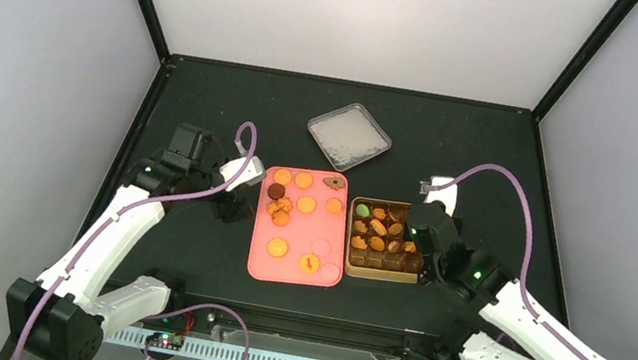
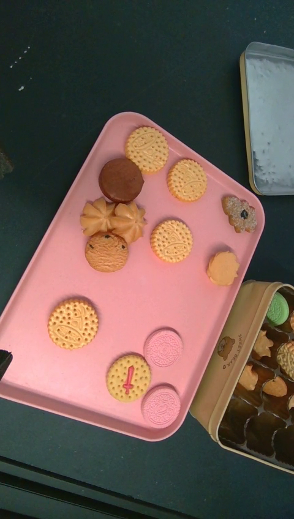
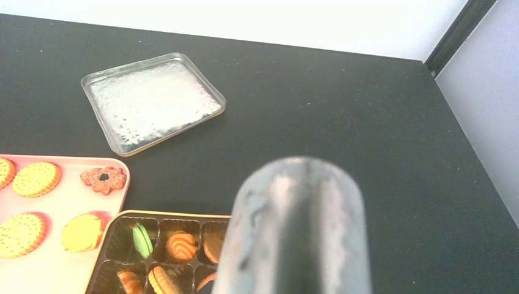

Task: Pack the cookies
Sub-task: Place the fake cookies in the empty pocket of the box.

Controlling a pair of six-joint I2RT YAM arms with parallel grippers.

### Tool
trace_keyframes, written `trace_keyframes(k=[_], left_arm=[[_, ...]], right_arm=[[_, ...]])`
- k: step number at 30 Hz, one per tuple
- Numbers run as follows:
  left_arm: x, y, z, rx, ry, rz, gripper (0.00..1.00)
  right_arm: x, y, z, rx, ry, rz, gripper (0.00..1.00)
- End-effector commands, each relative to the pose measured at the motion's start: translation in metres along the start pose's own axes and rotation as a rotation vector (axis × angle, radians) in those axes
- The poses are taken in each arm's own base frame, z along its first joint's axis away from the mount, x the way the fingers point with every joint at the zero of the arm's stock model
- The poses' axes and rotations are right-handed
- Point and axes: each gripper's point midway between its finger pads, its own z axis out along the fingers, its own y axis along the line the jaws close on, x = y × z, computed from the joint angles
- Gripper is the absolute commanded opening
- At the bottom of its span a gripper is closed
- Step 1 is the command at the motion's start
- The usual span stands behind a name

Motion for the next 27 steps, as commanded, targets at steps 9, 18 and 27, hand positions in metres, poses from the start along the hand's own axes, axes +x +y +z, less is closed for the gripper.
trace_keyframes(k=[9, 18, 27], left_arm=[[-0.006, 0.0, -0.006, 0.008, -0.007, 0.007, 0.75], [-0.008, 0.0, -0.007, 0.005, -0.011, 0.01, 0.75], [-0.008, 0.0, -0.006, 0.011, -0.012, 0.011, 0.75]], right_arm=[[-0.044, 0.008, 0.0, 0.002, -0.089, -0.008, 0.35], [-0.034, 0.011, 0.011, 0.006, -0.064, -0.036, 0.33], [-0.023, -0.002, 0.002, 0.018, -0.045, -0.028, 0.3]])
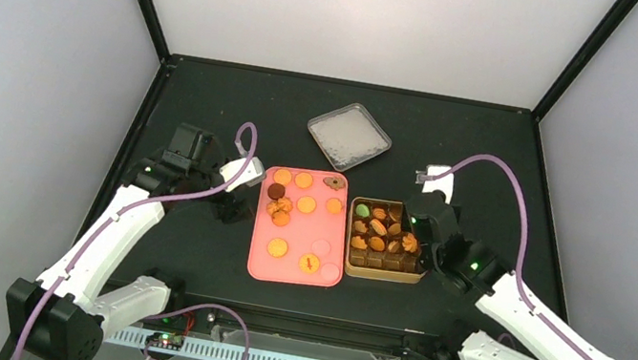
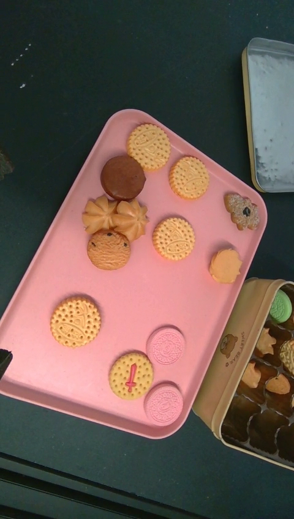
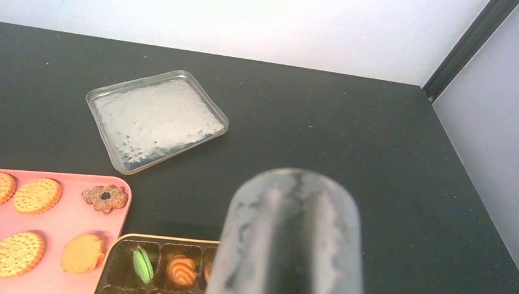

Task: Pack the cookies
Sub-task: Place the fake cookies in the empty pocket of the box.

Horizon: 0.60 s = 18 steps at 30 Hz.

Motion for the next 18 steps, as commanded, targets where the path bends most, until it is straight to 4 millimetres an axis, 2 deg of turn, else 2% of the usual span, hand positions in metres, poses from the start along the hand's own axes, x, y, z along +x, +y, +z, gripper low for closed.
trace_keyframes(k=[1, 11, 18], left_arm=[[-0.01, 0.001, -0.006, 0.007, -0.017, 0.009, 0.75], [-0.014, 0.001, -0.009, 0.005, -0.021, 0.015, 0.75], [-0.014, 0.0, -0.011, 0.001, -0.022, 0.021, 0.75]], right_arm=[[0.001, -0.015, -0.009, 0.019, -0.014, 0.023, 0.3], [0.011, -0.025, -0.015, 0.03, 0.005, 0.02, 0.29], [-0.019, -0.011, -0.017, -0.019, -0.038, 0.045, 0.28]])
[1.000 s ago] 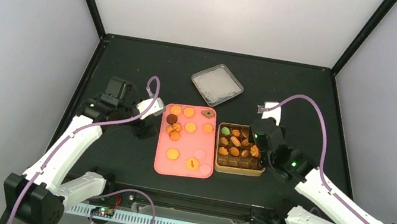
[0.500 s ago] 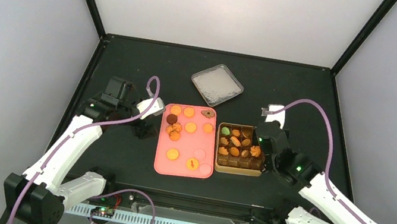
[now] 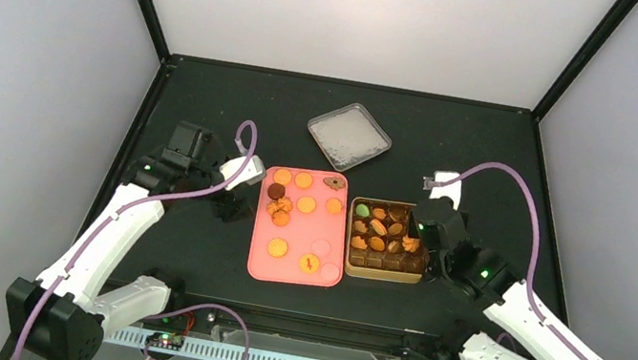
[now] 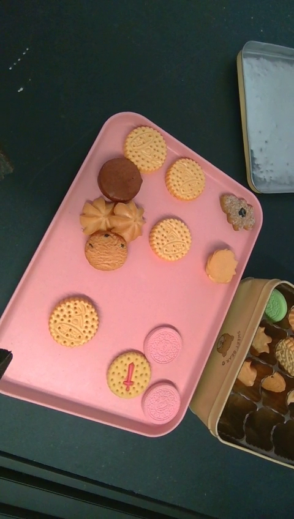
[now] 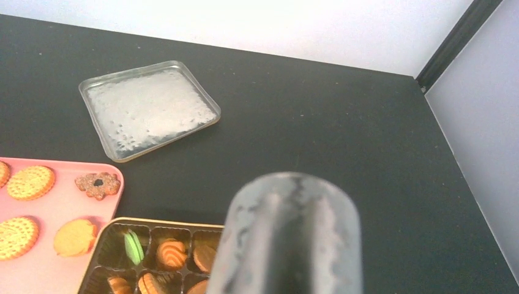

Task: Pack the cookies
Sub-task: Place the fake cookies in the empty pocket of the box.

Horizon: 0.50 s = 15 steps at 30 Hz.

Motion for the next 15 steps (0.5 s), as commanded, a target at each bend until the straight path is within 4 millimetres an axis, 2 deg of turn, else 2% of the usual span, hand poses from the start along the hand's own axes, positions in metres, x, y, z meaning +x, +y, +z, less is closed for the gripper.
trace_keyframes(k=[1, 4, 8, 15], left_arm=[[-0.01, 0.0, -0.009, 0.0, -0.019, 0.018, 0.75], [-0.01, 0.0, -0.009, 0.0, -0.018, 0.016, 0.75], [-0.01, 0.0, -0.01, -0.005, -0.017, 0.022, 0.74], [-0.007, 0.001, -0.008, -0.007, -0.01, 0.026, 0.74]], right_arm=[[-0.034, 0.01, -0.004, -0.036, -0.061, 0.04, 0.29], [-0.042, 0.025, 0.003, -0.067, -0.058, 0.025, 0.28], [-0.041, 0.039, 0.016, -0.066, -0.031, -0.019, 0.27], [-0.017, 0.036, 0.028, -0.02, 0.01, -0.088, 0.25]])
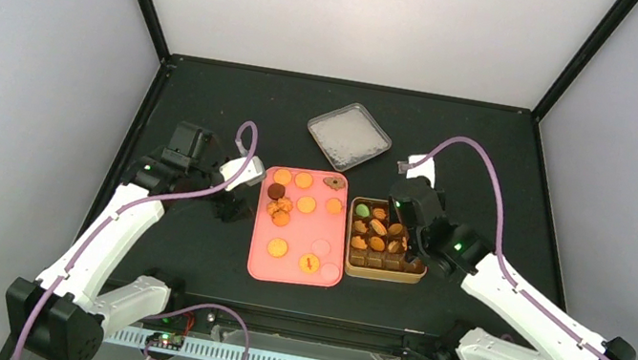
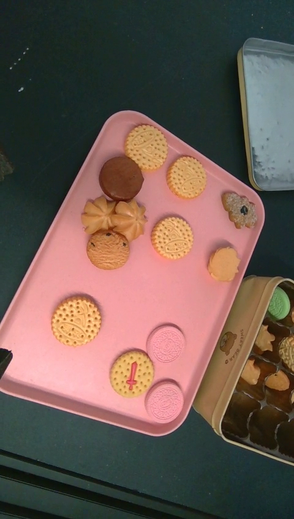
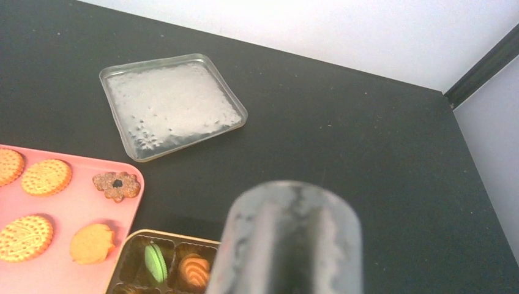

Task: Pack the cookies
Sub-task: Place the fake cookies in the empty pocket of the box.

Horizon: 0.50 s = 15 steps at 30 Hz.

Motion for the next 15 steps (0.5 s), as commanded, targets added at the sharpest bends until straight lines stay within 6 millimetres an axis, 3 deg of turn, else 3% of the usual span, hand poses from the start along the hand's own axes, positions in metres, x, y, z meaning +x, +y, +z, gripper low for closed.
trace_keyframes(k=[1, 15], left_arm=[[-0.008, 0.002, -0.008, -0.01, -0.015, 0.016, 0.74], [-0.006, 0.001, -0.006, -0.002, -0.012, 0.013, 0.74]], right_arm=[[0.001, -0.006, 0.0, 0.023, -0.02, -0.014, 0.25], [0.021, -0.018, -0.007, 0.036, 0.018, -0.031, 0.24]])
